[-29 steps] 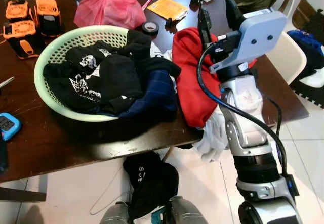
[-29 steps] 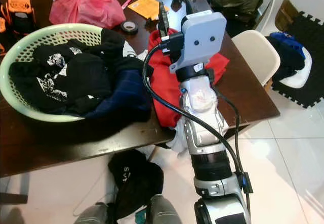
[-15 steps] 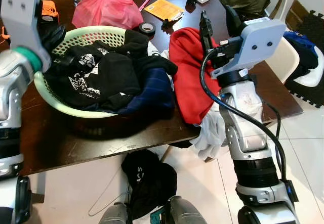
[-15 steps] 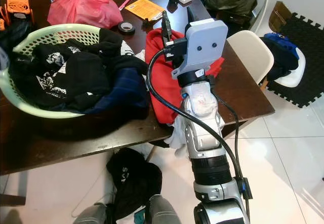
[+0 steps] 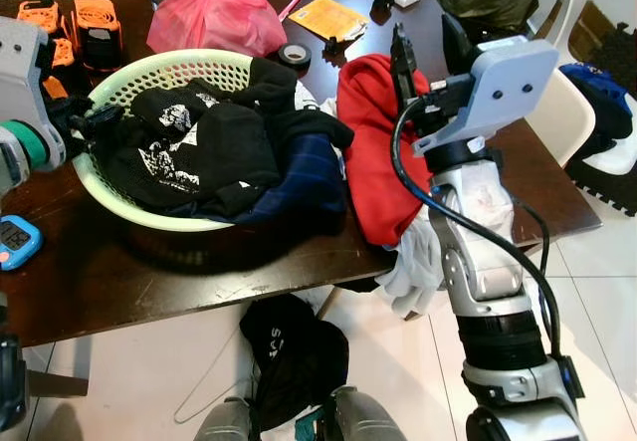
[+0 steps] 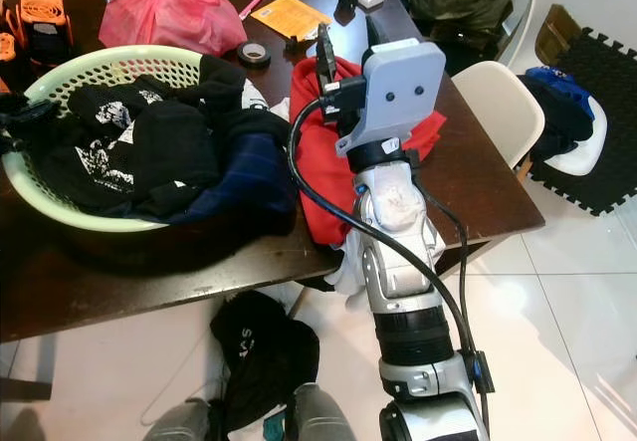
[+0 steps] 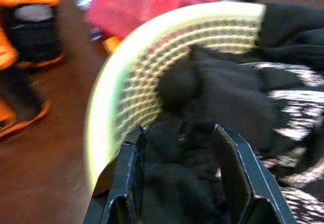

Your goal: Hang hanger

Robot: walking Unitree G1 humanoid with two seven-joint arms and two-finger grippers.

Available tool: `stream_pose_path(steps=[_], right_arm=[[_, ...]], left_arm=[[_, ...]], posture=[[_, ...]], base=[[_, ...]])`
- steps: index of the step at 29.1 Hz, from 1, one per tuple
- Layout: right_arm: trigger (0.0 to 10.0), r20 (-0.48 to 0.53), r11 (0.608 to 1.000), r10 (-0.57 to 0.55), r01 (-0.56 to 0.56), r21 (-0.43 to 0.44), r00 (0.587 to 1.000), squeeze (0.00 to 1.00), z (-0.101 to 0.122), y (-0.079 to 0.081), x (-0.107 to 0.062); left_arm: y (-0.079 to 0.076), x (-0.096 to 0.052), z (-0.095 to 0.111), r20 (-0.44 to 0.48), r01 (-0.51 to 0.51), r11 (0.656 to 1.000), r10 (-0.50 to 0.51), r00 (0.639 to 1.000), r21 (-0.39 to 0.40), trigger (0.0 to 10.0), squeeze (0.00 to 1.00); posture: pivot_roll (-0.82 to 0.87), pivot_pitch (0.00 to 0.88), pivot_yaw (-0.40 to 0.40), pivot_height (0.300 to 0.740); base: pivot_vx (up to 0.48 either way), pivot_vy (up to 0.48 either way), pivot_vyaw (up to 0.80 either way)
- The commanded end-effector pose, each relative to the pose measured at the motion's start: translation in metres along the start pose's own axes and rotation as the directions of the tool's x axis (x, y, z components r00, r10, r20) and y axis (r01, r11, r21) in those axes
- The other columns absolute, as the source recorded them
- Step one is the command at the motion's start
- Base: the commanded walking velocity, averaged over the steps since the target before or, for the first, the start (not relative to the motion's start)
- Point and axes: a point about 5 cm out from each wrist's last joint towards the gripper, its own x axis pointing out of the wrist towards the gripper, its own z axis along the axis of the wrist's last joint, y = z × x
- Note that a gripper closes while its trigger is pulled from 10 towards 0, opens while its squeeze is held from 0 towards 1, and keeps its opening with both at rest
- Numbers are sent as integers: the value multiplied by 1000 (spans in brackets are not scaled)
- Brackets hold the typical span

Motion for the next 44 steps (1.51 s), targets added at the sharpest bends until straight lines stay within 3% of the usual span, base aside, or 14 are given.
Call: stream_pose_path(steps=[1, 2, 4, 6, 16, 17, 18, 19, 27, 32, 33, 42, 43, 44], right_arm=[[10000, -1, 1000, -9, 9, 0, 1000, 0, 2, -3, -3], [10000, -1, 1000, -9, 9, 0, 1000, 0, 2, -3, -3], [10000, 4, 1000, -5, 5, -8, 1000, 0, 4, -3, -4], [10000, 4, 1000, -5, 5, -13, 1000, 0, 5, -4, -5], [10000, -3, 1000, 5, -5, -17, 1000, 0, 5, -4, -5], [10000, -3, 1000, 6, -6, -18, 1000, 0, 6, -4, -4], [10000, -3, 1000, 6, -6, -18, 1000, 0, 6, -4, -4], [10000, -4, 1000, 7, -7, -20, 1000, 0, 7, -5, -5], [10000, -15, 1000, 12, -13, -19, 1000, 0, 7, -3, -6], [10000, -10, 1000, 13, -13, -20, 1000, 0, 9, -3, -4], [10000, -9, 1000, 11, -12, -23, 1000, 0, 10, -4, -4], [10000, -2, 999, -2, 2, -37, 1000, 0, 12, -8, -4], [10000, -2, 999, -4, 3, -37, 1000, 0, 12, -8, -4], [10000, -2, 999, -4, 4, -38, 1000, 0, 12, -8, -4]], left_arm=[[0, -2, 2, 10, 49, 998, -50, 999, 29, 10000, 0], [0, -2, 2, 10, 49, 998, -50, 999, 29, 10000, 0], [-5, -7, 2, 18, 185, 981, -186, 982, 63, 10000, 0], [-6, -12, 3, 17, 245, 965, -248, 969, 92, 10000, 0], [16, -9, -7, -8, 140, 988, -140, 990, 64, 10000, 0], [18, -8, -7, 4, 111, 991, -111, 994, 72, 10000, 392], [18, -8, -7, 4, 111, 991, -111, 994, 72, 10000, 392], [19, -7, -6, 17, 88, 993, -90, 996, 75, 10000, 1000], [3, -4, 2, 58, 255, 961, -262, 963, 103, 10000, 1000], [3, 5, 0, 51, 275, 958, -280, 959, 86, 10000, 1000], [3, 8, 0, 41, 272, 959, -276, 960, 78, 10000, 0], [1, 16, -13, -67, 282, 959, -279, 958, 33, 9922, 0], [0, 16, -15, -80, 298, 954, -295, 952, 25, 6392, 0], [-2, 17, -18, -92, 317, 948, -314, 945, 15, 4549, 0]], posture=[[80, 159, -38, 740], [80, 159, -38, 740], [68, 168, -34, 740], [65, 175, -33, 740], [44, 198, -49, 740], [40, 202, -49, 740], [40, 202, -49, 740], [36, 207, -51, 740], [31, 215, -55, 740], [31, 215, -55, 740], [19, 212, -49, 740], [10, 205, -38, 740], [12, 203, -36, 740], [12, 203, -36, 740]], base=[[0, 0, 0], [0, 0, 0], [0, 0, 0], [0, 0, 0], [0, 0, 0], [0, 0, 0], [0, 0, 0], [0, 0, 0], [0, 0, 0], [0, 0, 0], [0, 0, 0], [0, 0, 0], [0, 0, 0], [0, 0, 0]])
